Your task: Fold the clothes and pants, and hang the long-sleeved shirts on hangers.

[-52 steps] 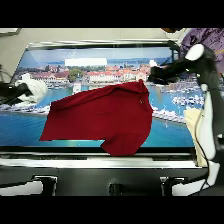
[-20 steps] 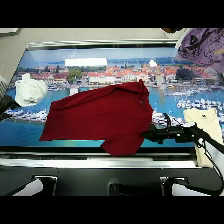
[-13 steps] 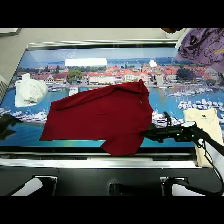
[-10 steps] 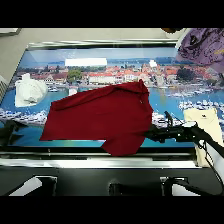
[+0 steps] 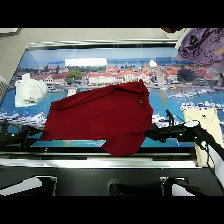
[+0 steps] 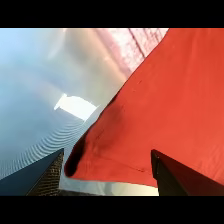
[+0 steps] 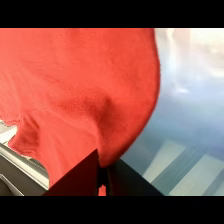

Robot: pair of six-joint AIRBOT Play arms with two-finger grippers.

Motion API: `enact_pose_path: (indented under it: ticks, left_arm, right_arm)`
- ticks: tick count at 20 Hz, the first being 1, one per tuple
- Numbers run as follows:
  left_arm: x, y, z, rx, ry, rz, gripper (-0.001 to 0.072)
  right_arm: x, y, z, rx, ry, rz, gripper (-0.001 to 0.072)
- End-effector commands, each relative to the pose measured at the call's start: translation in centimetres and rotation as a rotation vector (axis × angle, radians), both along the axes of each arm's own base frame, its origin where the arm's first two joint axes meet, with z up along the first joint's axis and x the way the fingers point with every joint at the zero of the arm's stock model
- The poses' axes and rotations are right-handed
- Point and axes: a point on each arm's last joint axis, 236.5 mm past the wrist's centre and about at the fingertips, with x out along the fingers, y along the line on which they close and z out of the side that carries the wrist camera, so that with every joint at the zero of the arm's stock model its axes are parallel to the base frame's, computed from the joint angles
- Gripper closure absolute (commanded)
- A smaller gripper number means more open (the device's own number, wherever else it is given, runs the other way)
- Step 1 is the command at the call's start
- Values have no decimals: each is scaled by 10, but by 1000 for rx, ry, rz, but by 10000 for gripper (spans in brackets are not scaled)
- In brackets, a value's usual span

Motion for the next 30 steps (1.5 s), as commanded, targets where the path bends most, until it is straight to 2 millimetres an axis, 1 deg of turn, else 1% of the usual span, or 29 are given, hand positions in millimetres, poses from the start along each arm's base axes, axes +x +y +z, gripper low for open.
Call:
enact_pose_path:
  ticks: [1, 3, 5, 7, 9, 11, 12, 13, 14, 15, 16, 17, 18, 19, 21, 23, 24, 26, 28, 30]
  left_arm:
    - [1, -3, -10, 16, 3, -28, 111]
    - [-2, -3, -12, 24, 11, -40, 110]
    - [-5, -7, -11, 4, 19, -54, 110]
    - [-14, -15, -13, -30, 48, -91, 112]
    - [-25, -18, -16, -32, 80, -130, 127]
    - [-25, -18, -16, -30, 82, -132, 135]
    - [-25, -18, -17, -27, 83, -136, 281]
    - [-24, -18, -17, -26, 81, -136, 392]
    - [-23, -18, -18, -19, 80, -136, 422]
    - [-22, -18, -19, -12, 78, -137, 426]
    - [-21, -18, -19, -6, 77, -139, 520]
    - [-20, -18, -20, 1, 75, -141, 593]
    - [-18, -19, -21, 7, 74, -144, 606]
    - [-17, -19, -21, 12, 73, -148, 690]
    - [-15, -18, -23, 25, 69, -147, 689]
    - [-12, -18, -21, 32, 61, -150, 690]
    - [-8, -18, -19, 35, 50, -150, 691]
    - [8, -18, -5, 35, -2, -135, 691]
    - [40, -22, 25, 30, -110, -110, 691]
    - [77, -26, 72, 53, -248, -103, 692]
  right_arm:
    - [0, 1, 2, 5, -1, 2, 683]
    - [0, 1, 2, 5, -1, 2, 683]
    - [0, 1, 2, 4, -1, 1, 683]
    - [0, 1, 2, 4, -2, 1, 683]
    - [0, 1, 1, 3, -2, 0, 683]
    - [0, 1, 2, 5, -1, 1, 683]
    - [0, 1, 2, 5, -1, 1, 683]
    - [0, 1, 2, 5, -1, 1, 683]
    - [0, 1, 2, 5, -1, 1, 683]
    - [0, 1, 2, 6, -1, 1, 683]
    - [0, 1, 2, 6, -1, 2, 683]
    - [0, 1, 2, 7, 0, 3, 683]
    - [-1, 2, 2, 9, 1, 4, 683]
    - [-1, 2, 4, 10, -1, 6, 683]
    - [-1, 3, 7, 12, -10, 11, 683]
    - [1, 3, 15, 9, -37, 14, 684]
    - [4, 2, 21, 6, -60, 16, 684]
    - [20, -1, 46, -11, -151, 21, 684]
    - [51, -6, 88, -40, -294, 23, 685]
    - [93, -17, 141, -77, -448, -11, 685]
